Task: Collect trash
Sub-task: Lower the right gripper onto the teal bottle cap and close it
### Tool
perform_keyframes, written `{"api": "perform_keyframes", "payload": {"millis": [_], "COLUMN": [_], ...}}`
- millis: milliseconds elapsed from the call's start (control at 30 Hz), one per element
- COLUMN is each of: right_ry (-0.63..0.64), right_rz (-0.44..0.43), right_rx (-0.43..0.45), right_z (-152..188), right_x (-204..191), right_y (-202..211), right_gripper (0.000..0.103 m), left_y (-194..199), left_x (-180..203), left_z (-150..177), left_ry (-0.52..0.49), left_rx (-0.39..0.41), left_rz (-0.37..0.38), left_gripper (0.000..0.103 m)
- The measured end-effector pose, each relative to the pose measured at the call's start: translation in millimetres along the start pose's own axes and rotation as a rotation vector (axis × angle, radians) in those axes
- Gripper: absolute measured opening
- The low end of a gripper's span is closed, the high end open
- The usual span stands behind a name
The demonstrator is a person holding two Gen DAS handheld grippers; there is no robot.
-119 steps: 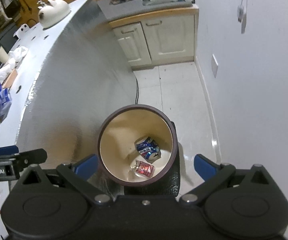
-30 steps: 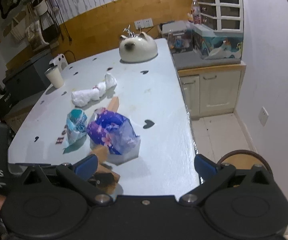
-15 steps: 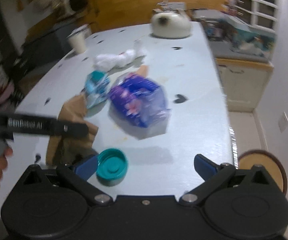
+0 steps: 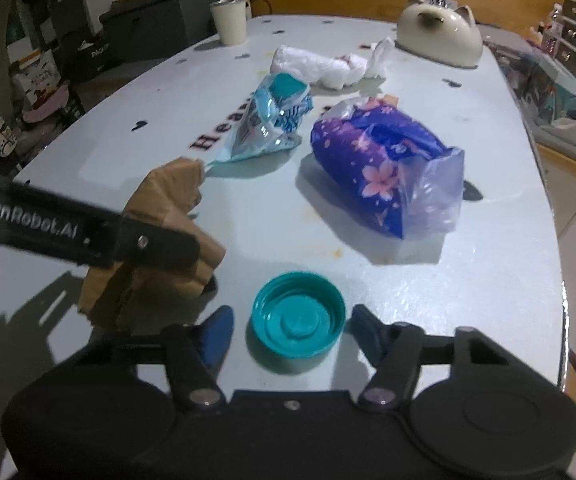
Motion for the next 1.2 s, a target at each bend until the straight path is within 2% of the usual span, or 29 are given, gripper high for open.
{"api": "perform_keyframes", "payload": {"millis": [33,67,400,633,1200], "right_ry": [0.0,-0.003,-0.076,-0.101,-0.149], "right_rz": [0.007,0.015,0.004,0.008,0.047], "right_rx": [0.003,0.004,-0.032,-0.017,0.096], "right_z": [-0.5,-0.6,4.1,4.3,7.7], "right_x": [1.1,2.6,11.8,14.8,12.8], "right_y": [0.2,0.4,8.9,29.5,114.4], "right_gripper": [0.051,0.051,0.05,0.05,0.05], "left_y": [0.0,-0.3,7.1,27.4,97.4], "left_x": [0.3,0.3,4.4,6.4,26.1], "left_z": [0.1,0.0,6.0,15.6,53.4], "left_ry": [0.0,-0.001,-0.018,-0.019,-0.048], "left_rx": [0.0,0.0,0.009,0.034,0.14], "left_rz": [0.0,0.0,-0.019,-0.044,-0.094], "left_gripper": [0.058,0.058,0.057,0.056,0.054]}}
Point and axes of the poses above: each gripper's, at about its wrist camera, not at the fingertips, and y roughly against the way its jaws point, x to its right, z to its underside, the point moved 3 cm from there along -y, roughly the way its jaws point, and after that the axes turned 9 degrees about y, right-handed, at the moved point
